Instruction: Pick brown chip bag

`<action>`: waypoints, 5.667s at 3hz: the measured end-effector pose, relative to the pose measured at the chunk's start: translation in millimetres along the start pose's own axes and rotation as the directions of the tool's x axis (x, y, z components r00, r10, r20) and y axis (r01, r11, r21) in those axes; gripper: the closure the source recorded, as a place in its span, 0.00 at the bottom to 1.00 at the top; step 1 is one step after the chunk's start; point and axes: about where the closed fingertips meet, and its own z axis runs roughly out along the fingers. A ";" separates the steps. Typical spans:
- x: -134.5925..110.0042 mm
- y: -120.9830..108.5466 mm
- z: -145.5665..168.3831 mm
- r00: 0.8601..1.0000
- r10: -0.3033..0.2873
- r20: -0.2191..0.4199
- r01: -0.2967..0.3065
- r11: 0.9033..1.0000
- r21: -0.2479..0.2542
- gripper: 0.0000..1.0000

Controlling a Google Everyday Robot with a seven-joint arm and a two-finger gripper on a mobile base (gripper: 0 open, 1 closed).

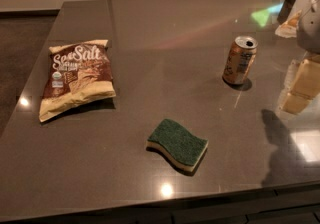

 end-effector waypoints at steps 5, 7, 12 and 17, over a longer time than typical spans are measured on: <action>-136.8 -50.7 48.6 0.956 -0.166 0.242 0.156 0.986 0.060 0.00; -238.6 -40.3 108.9 0.895 -0.251 0.368 0.274 0.962 -0.010 0.00; -346.1 33.5 183.4 0.893 -0.231 0.385 0.312 0.936 -0.162 0.00; -344.0 21.8 183.2 0.902 -0.214 0.376 0.298 0.937 -0.182 0.87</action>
Offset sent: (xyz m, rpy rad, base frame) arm 0.0131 0.0158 -0.0031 0.0119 -0.0238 0.0440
